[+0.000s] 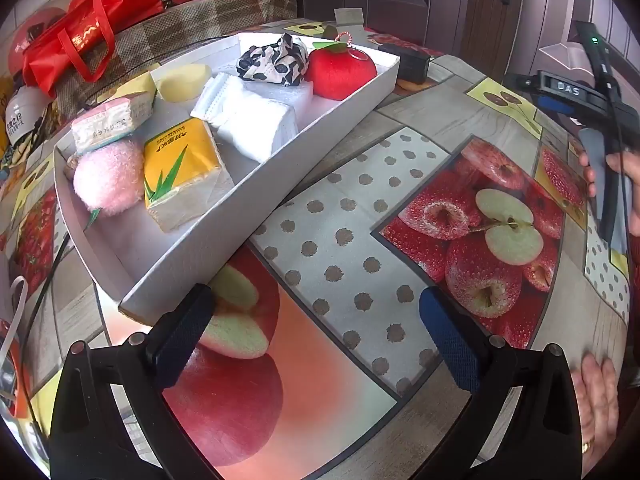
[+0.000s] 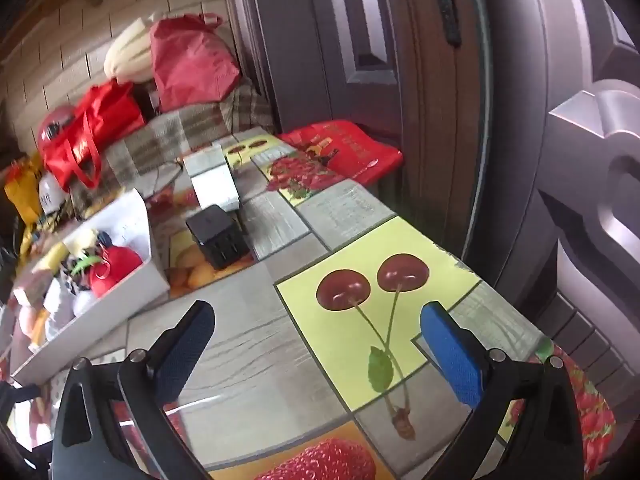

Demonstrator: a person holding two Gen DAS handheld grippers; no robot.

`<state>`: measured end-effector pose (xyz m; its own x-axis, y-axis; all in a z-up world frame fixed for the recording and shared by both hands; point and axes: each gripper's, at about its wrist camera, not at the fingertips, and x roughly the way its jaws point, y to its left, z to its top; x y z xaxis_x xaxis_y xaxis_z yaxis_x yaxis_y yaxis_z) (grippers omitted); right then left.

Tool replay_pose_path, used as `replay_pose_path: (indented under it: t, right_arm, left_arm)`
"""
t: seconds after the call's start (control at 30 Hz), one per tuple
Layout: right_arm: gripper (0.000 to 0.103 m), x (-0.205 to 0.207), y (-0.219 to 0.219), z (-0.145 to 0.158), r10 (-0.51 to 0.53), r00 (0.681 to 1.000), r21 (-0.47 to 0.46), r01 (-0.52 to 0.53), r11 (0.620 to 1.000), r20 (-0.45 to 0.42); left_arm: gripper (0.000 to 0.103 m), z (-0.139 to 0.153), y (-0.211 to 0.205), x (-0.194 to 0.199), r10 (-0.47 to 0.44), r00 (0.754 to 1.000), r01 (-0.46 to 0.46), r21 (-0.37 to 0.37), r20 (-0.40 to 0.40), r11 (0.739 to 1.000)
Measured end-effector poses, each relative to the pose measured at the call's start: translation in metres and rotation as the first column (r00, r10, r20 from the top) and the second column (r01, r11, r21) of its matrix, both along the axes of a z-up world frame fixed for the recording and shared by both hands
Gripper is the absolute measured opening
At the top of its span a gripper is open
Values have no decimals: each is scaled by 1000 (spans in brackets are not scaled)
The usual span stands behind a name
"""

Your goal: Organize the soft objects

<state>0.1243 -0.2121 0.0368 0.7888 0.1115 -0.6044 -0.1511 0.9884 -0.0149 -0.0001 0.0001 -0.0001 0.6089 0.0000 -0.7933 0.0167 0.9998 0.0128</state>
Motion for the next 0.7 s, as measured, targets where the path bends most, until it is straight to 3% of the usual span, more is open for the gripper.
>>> replay_pose_path:
  t: [0.1, 0.2, 0.3, 0.53, 0.7]
  right_arm:
    - [103, 35, 9, -23, -15, 991, -58, 8, 998, -133]
    - [103, 56, 15, -26, -73, 987, -141, 53, 989, -142]
    - [103, 62, 20, -28, -42, 987, -203, 10, 979, -155]
    - [103, 21, -13, -1, 23, 994, -73, -31, 997, -106]
    - [103, -39, -63, 41, 87, 996, 100, -88, 991, 15]
  left_arm:
    - [103, 0, 0, 0, 0, 1000, 0, 0, 0, 1000]
    - [103, 0, 0, 0, -1, 1000, 1, 0, 0, 1000]
    - [103, 0, 0, -1, -1, 1000, 1, 0, 0, 1000]
    - [103, 0, 0, 0, 0, 1000, 0, 0, 0, 1000]
    - [103, 0, 0, 0, 0, 1000, 0, 0, 0, 1000]
